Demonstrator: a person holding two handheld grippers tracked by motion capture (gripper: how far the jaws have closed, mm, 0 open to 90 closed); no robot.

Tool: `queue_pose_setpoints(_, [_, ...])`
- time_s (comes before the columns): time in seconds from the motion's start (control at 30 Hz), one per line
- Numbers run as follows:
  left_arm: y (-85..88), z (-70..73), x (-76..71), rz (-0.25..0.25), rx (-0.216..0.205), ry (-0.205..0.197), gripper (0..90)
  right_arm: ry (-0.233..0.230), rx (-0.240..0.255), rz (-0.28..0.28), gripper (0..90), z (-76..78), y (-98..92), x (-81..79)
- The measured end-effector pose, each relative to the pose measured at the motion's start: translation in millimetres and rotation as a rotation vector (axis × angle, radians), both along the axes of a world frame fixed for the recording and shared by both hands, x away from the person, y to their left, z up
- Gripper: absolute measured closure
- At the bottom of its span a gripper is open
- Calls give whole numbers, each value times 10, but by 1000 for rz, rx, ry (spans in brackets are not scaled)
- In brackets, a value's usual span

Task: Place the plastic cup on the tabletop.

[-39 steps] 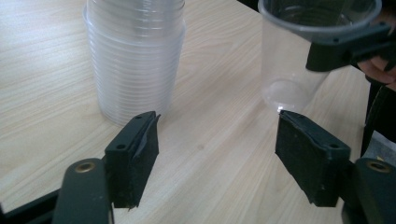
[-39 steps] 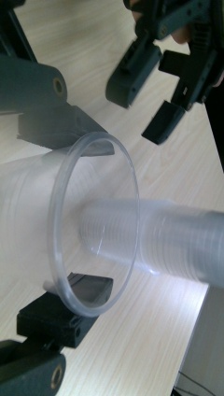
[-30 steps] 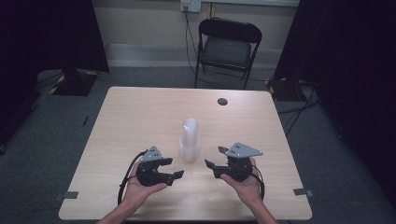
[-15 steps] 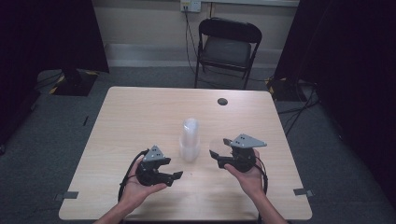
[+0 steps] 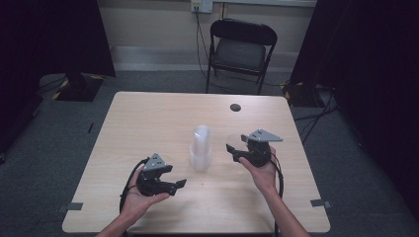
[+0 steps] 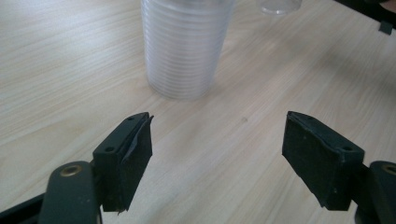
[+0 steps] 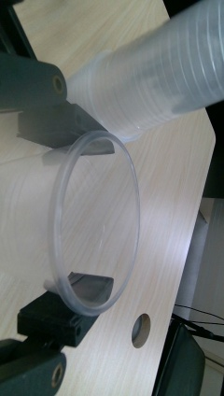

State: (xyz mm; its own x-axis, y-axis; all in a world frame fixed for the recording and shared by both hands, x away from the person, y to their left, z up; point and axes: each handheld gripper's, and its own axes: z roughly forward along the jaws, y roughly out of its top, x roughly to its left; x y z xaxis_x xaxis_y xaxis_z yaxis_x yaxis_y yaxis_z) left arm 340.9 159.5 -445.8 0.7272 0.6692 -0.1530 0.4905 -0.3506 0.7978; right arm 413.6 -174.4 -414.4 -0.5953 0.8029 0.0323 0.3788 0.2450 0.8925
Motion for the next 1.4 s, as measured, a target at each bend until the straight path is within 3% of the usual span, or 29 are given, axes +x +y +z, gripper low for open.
queue_pose_setpoints(0.13, [18, -35, -19, -12, 19, 7, 238, 30, 6, -23, 297, -60, 5, 120])
queue_pose_setpoints(0.37, [18, -38, -19, -13, 25, 0, 227, 34, -21, -48, 296, -95, 50, 239])
queue_pose_setpoints(0.67, [29, -56, -3, -12, 34, 8, 231, 43, -5, -109, 294, -191, 73, 510])
queue_pose_setpoints(1.07, [33, -55, -11, -15, 49, 5, 231, 80, 11, -147, 287, -352, 105, 734])
queue_pose_setpoints(1.27, [30, -74, -10, -15, 44, 23, 235, 61, 35, -163, 280, -379, 129, 777])
queue_pose_setpoints(1.4, [28, -87, -15, -12, 41, 25, 235, 47, 23, -166, 279, -416, 158, 774])
